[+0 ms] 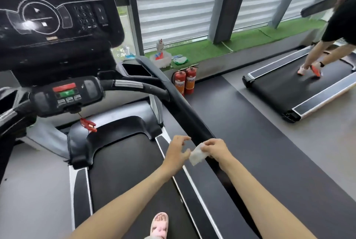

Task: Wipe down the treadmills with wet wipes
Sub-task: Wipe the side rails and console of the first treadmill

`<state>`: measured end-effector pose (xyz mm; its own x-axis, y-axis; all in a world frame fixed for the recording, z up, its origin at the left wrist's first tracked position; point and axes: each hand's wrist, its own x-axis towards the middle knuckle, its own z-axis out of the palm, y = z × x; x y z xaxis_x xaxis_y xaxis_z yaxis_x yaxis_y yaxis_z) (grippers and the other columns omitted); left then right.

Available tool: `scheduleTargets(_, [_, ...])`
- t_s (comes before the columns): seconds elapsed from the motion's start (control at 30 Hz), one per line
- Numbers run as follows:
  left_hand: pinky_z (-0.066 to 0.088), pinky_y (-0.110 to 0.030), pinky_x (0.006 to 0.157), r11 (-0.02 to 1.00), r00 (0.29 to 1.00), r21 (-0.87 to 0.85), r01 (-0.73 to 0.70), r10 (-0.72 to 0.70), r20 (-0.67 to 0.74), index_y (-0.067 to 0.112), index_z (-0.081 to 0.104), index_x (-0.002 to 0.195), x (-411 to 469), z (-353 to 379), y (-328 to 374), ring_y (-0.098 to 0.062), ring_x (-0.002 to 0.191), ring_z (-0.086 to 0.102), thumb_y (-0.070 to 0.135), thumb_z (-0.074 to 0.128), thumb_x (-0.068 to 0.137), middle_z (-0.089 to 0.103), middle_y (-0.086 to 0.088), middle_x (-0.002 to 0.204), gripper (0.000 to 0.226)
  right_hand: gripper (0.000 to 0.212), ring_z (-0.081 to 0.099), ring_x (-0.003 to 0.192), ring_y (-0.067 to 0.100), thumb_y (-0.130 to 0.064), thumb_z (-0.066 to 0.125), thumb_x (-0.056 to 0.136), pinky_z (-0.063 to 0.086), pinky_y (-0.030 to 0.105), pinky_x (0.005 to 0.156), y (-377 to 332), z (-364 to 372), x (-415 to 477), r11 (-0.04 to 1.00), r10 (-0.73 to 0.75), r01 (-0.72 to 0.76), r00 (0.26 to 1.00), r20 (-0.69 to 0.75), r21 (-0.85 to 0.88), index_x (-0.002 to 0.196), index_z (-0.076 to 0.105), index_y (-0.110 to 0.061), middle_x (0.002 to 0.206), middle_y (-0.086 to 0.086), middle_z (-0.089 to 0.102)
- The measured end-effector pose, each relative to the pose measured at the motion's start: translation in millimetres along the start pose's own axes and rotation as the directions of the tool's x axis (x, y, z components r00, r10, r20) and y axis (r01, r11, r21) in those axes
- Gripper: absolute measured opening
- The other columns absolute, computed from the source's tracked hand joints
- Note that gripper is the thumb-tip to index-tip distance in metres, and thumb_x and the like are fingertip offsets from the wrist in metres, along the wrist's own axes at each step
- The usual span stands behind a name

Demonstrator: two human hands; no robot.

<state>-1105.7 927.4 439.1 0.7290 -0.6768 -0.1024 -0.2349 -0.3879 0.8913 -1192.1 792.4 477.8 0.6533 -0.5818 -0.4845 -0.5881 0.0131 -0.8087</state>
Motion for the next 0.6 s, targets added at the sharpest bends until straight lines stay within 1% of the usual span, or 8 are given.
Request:
scheduleTargets(0.07, [0.044, -0.024, 0.090, 0.969, 0.981, 0.156, -0.193, 0.192, 0.019, 0.016, 0.061, 0.116, 16.3, -13.2, -9.9, -0.010, 0.100, 0.050, 0.022, 0.061, 0.082, 0.052, 0.006, 0.110, 0.034, 0.013, 0.058, 0.070, 0.016, 0.004, 0.060, 0.085, 0.046, 0.024, 0.059, -18.8, 19.5, 21.3, 0.992, 0.069, -0.066, 0.997, -0.029, 0.109, 0.081, 0.067, -0.007, 0.084, 0.010, 0.064])
scheduleTargets(0.13, [0.045, -0.026, 0.084, 0.925, 0.955, 0.238, -0.297, 0.292, 0.058, 0.016, 0.062, 0.114, 31.6, -21.7, -21.7, -0.013, 0.096, 0.053, 0.031, 0.064, 0.077, 0.055, 0.003, 0.106, 0.039, 0.017, 0.058, 0.067, 0.016, 0.006, 0.057, 0.086, 0.048, 0.025, 0.057, -36.7, 36.6, 34.7, 0.961, 0.147, -0.138, 0.989, -0.020, 0.241, 0.080, 0.065, -0.008, 0.078, 0.009, 0.063])
scheduleTargets(0.23, [0.047, -0.031, 0.075, 0.922, 0.948, 0.258, -0.290, 0.313, -0.053, 0.015, 0.065, 0.105, 55.4, -29.5, -35.7, -0.017, 0.084, 0.055, 0.020, 0.068, 0.079, 0.058, 0.002, 0.093, 0.027, 0.017, 0.060, 0.070, 0.018, 0.005, 0.055, 0.087, 0.050, 0.026, 0.060, -56.0, 54.4, 54.0, 0.936, 0.197, -0.185, 0.980, -0.008, 0.298, 0.095, 0.067, -0.004, 0.082, 0.011, 0.063])
scheduleTargets(0.3, [0.046, -0.035, 0.071, 0.924, 0.942, 0.289, -0.250, 0.301, -0.148, 0.013, 0.068, 0.091, 71.5, -34.4, -39.9, -0.021, 0.076, 0.057, 0.012, 0.065, 0.082, 0.062, 0.000, 0.082, 0.010, 0.023, 0.060, 0.070, 0.021, 0.004, 0.052, 0.087, 0.051, 0.028, 0.065, -64.3, 62.9, 65.0, 0.955, 0.162, -0.142, 0.985, -0.056, 0.259, 0.105, 0.066, -0.002, 0.079, 0.011, 0.063])
scheduleTargets(0.37, [0.042, -0.037, 0.074, 0.940, 0.957, 0.319, -0.121, 0.195, -0.213, 0.013, 0.066, 0.079, 92.7, -44.4, -44.0, -0.024, 0.071, 0.057, 0.024, 0.059, 0.090, 0.064, -0.001, 0.073, 0.017, 0.024, 0.060, 0.075, 0.022, 0.000, 0.050, 0.088, 0.051, 0.033, 0.073, -68.3, 67.5, 73.3, 1.000, -0.012, 0.014, 0.976, -0.216, 0.009, 0.105, 0.066, -0.004, 0.076, 0.007, 0.065])
scheduleTargets(0.43, [0.038, -0.038, 0.085, 0.953, 0.960, 0.260, 0.154, -0.082, -0.266, 0.015, 0.061, 0.079, 118.0, -61.9, -44.6, -0.025, 0.076, 0.053, 0.039, 0.050, 0.095, 0.063, -0.001, 0.074, 0.031, 0.023, 0.061, 0.090, 0.022, -0.005, 0.052, 0.089, 0.050, 0.035, 0.082, -66.8, 67.8, 76.3, 0.911, -0.277, 0.150, 0.913, -0.300, -0.384, 0.107, 0.066, -0.009, 0.090, 0.004, 0.068])
scheduleTargets(0.5, [0.040, -0.037, 0.087, 0.924, 0.891, 0.091, 0.372, -0.328, -0.316, 0.014, 0.056, 0.083, 146.0, -79.3, -45.6, -0.027, 0.082, 0.052, 0.044, 0.046, 0.094, 0.061, -0.001, 0.080, 0.034, 0.031, 0.059, 0.109, 0.027, -0.001, 0.053, 0.087, 0.048, 0.038, 0.092, -57.8, 68.2, 81.6, 0.744, -0.464, 0.221, 0.850, -0.250, -0.630, 0.116, 0.065, -0.006, 0.112, 0.011, 0.067])
scheduleTargets(0.6, [0.038, -0.031, 0.069, 0.892, 0.831, -0.189, 0.410, -0.451, -0.324, 0.011, 0.052, 0.082, 185.7, -85.0, -42.4, -0.025, 0.078, 0.052, 0.038, 0.050, 0.095, 0.057, -0.001, 0.080, 0.029, 0.051, 0.043, 0.134, 0.033, 0.005, 0.053, 0.083, 0.032, 0.043, 0.112, -42.4, 72.6, 92.1, 0.608, -0.460, 0.216, 0.880, -0.118, -0.764, 0.134, 0.052, 0.001, 0.141, 0.019, 0.049])
